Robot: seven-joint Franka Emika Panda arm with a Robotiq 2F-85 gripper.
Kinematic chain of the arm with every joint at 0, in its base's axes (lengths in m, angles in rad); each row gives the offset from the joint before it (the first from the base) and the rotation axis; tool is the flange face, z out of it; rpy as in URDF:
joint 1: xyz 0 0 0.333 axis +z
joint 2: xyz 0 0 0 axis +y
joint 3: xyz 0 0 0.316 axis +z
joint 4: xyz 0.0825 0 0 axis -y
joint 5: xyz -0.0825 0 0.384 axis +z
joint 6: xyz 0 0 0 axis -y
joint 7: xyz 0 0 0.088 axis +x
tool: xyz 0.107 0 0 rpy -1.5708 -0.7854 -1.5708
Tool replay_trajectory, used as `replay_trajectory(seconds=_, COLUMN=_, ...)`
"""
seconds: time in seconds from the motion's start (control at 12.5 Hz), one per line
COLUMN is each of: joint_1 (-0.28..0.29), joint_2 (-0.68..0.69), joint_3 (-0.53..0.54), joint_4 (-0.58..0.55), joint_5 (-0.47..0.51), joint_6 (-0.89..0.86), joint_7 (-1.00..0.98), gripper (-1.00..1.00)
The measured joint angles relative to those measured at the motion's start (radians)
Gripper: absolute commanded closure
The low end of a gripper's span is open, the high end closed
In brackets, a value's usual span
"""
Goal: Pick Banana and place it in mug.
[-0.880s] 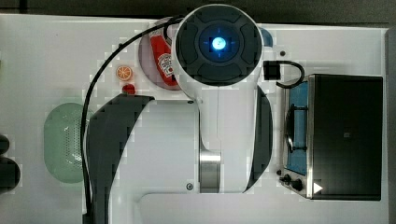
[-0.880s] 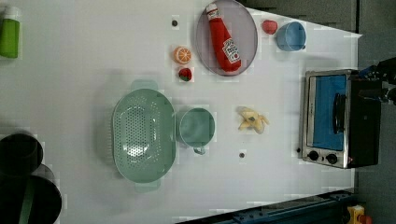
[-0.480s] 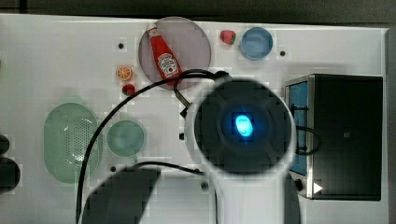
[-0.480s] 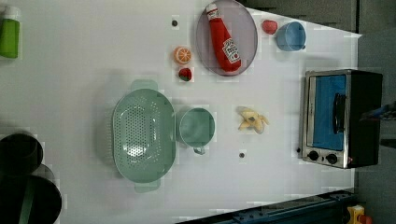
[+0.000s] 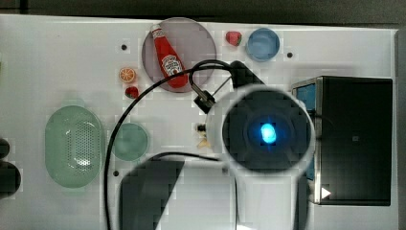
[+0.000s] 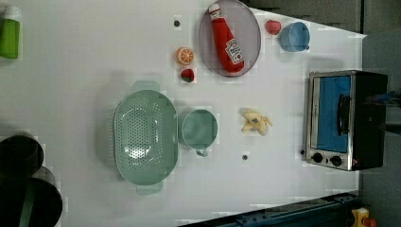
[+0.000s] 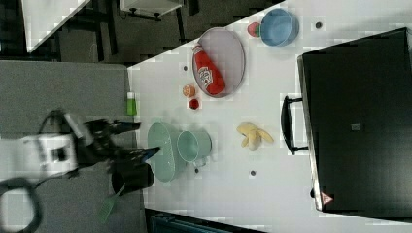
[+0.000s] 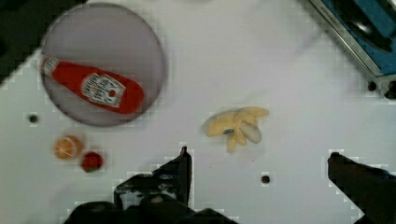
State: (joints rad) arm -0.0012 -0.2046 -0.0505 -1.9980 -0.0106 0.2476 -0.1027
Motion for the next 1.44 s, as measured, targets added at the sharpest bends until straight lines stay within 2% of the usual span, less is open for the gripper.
replay_trajectory(seconds=0.48, joint_1=-0.015, joint_2=0.255, joint_3=0.019, joint_4=-0.244, joint_5=-0.009, joint_6=0.185, joint_7=-0.37, gripper=-1.0)
replay_trajectory(seconds=0.64, joint_1=-0.009, joint_2=0.284, joint_3=0.02, joint_4=-0.33, joint_5=0.02, joint_6=0.336, joint_7=-0.518, gripper=-1.0)
replay_trajectory(seconds=1.12, joint_1=-0.01, joint_2=0.397, joint_3=0.028, joint_4=-0.383, joint_5=0.004, joint_6=0.677, joint_7=-0.834, gripper=-1.0)
replay_trajectory(seconds=1.44, joint_1=-0.007, joint_2=0.532, joint_3=0.034, joint_4=-0.396, joint_5=-0.016, joint_6=0.774, joint_7=-0.948, gripper=-1.0)
